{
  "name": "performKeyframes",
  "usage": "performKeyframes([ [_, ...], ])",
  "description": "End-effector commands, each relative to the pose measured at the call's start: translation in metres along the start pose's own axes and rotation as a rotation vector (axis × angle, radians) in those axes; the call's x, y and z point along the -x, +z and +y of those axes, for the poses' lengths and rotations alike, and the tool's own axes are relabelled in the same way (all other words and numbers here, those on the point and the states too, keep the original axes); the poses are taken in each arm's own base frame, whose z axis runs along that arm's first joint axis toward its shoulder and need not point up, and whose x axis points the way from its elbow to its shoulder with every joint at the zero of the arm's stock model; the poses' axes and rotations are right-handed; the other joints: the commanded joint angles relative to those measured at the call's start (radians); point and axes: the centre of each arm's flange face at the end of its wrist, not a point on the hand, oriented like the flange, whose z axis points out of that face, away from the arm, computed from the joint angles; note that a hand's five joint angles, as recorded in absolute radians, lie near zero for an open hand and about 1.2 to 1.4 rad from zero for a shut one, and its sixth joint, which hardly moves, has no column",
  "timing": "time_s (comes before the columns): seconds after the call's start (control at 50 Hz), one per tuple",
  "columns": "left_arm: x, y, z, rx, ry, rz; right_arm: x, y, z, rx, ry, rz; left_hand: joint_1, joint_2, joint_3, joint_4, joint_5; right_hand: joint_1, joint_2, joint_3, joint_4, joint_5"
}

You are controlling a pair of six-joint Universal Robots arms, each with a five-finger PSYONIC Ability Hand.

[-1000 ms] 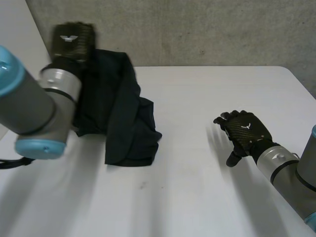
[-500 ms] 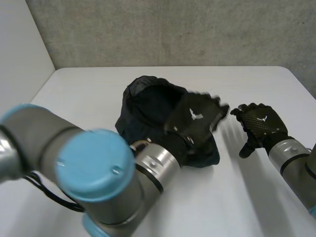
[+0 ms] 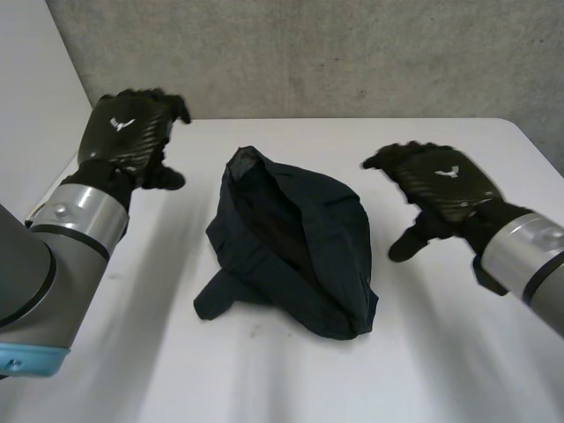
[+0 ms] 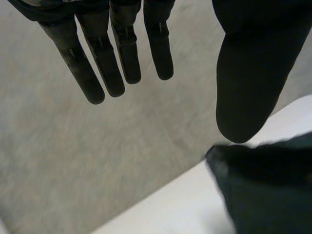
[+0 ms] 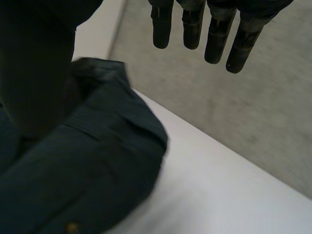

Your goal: Fold the shorts.

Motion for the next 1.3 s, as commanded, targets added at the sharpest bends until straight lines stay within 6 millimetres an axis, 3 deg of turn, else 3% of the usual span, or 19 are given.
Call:
performKeyframes([
  [0.02,0.028,0.016,0.055,0.133,-0.117,-0.087,0.053,0.019,0.027,0.078,-0.117,-0.151,0.031,0.049,0.032,0.050,0.059,-0.026,-0.052,-0.037,-0.060,-0.070],
  [0.22,0.034,0.027,0.097,0.207,-0.145,-0.109,0.057,0.069,0.077,0.059,-0.137,-0.100,0.031,0.049,0.031,0.050,0.059,-0.026,-0.052,-0.037,-0.060,-0.070],
  [0.3,0.030,0.025,0.102,0.226,-0.146,-0.098,0.051,0.080,0.083,0.013,-0.156,-0.040,0.031,0.049,0.031,0.050,0.059,0.730,0.705,0.719,0.697,0.687],
  [0.32,0.030,0.025,0.102,0.226,-0.146,-0.097,0.049,0.082,0.081,-0.009,-0.160,-0.019,0.031,0.049,0.031,0.050,0.059,1.148,1.123,1.137,1.115,1.105],
  [0.42,0.023,0.023,0.100,0.222,-0.145,-0.079,0.034,0.085,0.068,-0.047,-0.166,0.072,0.028,0.046,0.029,0.047,0.056,1.196,1.170,1.185,1.162,1.152],
  [0.5,0.018,0.021,0.099,0.222,-0.145,-0.066,-0.012,0.086,0.053,-0.069,-0.171,0.229,0.028,0.046,0.029,0.047,0.056,1.196,1.170,1.185,1.162,1.152],
  [0.52,0.018,0.021,0.099,0.224,-0.144,-0.064,-0.036,0.085,0.052,-0.063,-0.167,0.292,0.028,0.046,0.029,0.047,0.056,1.196,1.170,1.185,1.162,1.152],
  [0.6,0.016,0.019,0.099,0.225,-0.144,-0.058,-0.085,0.081,0.056,-0.031,-0.162,0.413,0.028,0.046,0.029,0.047,0.056,1.196,1.170,1.185,1.162,1.152],
  [0.68,0.013,0.017,0.098,0.232,-0.144,-0.047,-0.113,0.075,0.067,0.031,-0.176,0.467,0.028,0.046,0.029,0.047,0.056,1.196,1.170,1.185,1.162,1.152],
  [0.8,-0.012,0.006,0.096,0.239,-0.140,0.024,-0.124,0.071,0.072,0.091,-0.219,0.490,0.028,0.046,0.029,0.047,0.056,1.196,1.170,1.185,1.162,1.152],
  [0.82,-0.015,0.005,0.095,0.237,-0.138,0.032,-0.124,0.070,0.071,0.092,-0.219,0.490,0.028,0.046,0.029,0.047,0.056,1.196,1.170,1.185,1.162,1.152],
  [0.92,-0.025,0.001,0.093,0.238,-0.117,0.062,-0.105,0.063,0.075,0.147,-0.196,0.430,0.028,0.046,0.029,0.047,0.056,0.350,0.324,0.339,0.316,0.306],
  [0.98,-0.026,0.000,0.095,0.244,-0.106,0.064,-0.078,0.058,0.066,0.147,-0.182,0.343,0.031,0.049,0.031,0.050,0.059,0.316,0.291,0.305,0.283,0.273],
  [1.0,-0.026,0.000,0.095,0.246,-0.101,0.065,-0.057,0.053,0.059,0.138,-0.171,0.265,0.031,0.049,0.031,0.050,0.059,0.290,0.264,0.279,0.256,0.246],
  [1.06,-0.025,0.000,0.097,0.249,-0.097,0.063,-0.023,0.045,0.050,0.114,-0.165,0.131,0.034,0.052,0.034,0.053,0.062,0.225,0.200,0.214,0.192,0.182],
  [1.08,-0.025,0.000,0.097,0.249,-0.097,0.062,-0.001,0.036,0.043,0.087,-0.178,0.038,0.031,0.049,0.032,0.050,0.059,0.199,0.173,0.188,0.165,0.155],
  [1.14,-0.024,0.001,0.096,0.248,-0.096,0.058,0.034,0.019,0.031,0.019,-0.221,-0.136,0.034,0.052,0.034,0.053,0.062,0.134,0.109,0.123,0.101,0.091],
  [1.22,-0.023,0.002,0.096,0.245,-0.096,0.053,0.057,0.005,0.036,-0.002,-0.301,-0.271,0.031,0.049,0.031,0.050,0.059,0.125,0.100,0.114,0.092,0.082],
  [1.3,-0.023,0.002,0.097,0.247,-0.096,0.054,0.063,-0.001,0.048,0.020,-0.405,-0.304,0.034,0.052,0.034,0.053,0.062,0.122,0.097,0.111,0.089,0.079],
])
